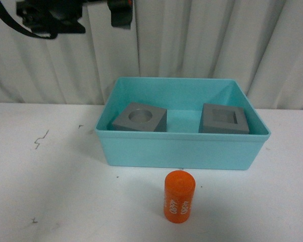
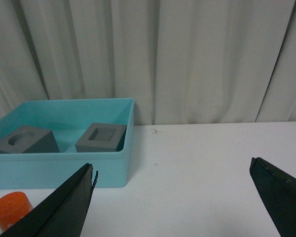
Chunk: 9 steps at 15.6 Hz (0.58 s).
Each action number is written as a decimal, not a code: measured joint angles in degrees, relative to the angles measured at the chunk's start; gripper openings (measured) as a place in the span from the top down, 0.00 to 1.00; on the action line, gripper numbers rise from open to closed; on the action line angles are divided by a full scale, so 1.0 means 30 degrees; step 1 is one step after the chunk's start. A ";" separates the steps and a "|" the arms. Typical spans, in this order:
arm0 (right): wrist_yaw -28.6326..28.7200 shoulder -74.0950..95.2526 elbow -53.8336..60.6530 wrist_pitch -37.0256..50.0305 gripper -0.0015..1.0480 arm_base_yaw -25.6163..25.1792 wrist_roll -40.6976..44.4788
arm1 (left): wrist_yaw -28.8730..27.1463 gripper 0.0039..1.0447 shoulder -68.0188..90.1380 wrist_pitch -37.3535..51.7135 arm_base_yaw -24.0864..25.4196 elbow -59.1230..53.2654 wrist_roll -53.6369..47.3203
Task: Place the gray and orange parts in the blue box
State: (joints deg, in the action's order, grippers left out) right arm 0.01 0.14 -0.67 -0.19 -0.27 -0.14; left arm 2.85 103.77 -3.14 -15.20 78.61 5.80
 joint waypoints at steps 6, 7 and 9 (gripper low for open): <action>-0.0007 0.0000 0.0000 -0.0007 0.06 0.0000 0.0000 | -0.5042 0.36 -0.6615 1.2320 0.0408 -1.0069 -0.1479; 0.0000 0.0000 0.0000 0.0000 0.06 0.0000 0.0000 | -0.5020 0.48 -0.8087 1.4455 0.1078 -1.2313 -0.1581; 0.0000 0.0000 0.0000 -0.0007 0.06 0.0000 0.0000 | -0.4437 0.71 -0.9697 1.5832 0.1858 -1.5664 -0.1596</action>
State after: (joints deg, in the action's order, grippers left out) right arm 0.01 0.14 -0.67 -0.21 -0.27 -0.14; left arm -10.46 74.67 44.36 -9.63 31.62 1.02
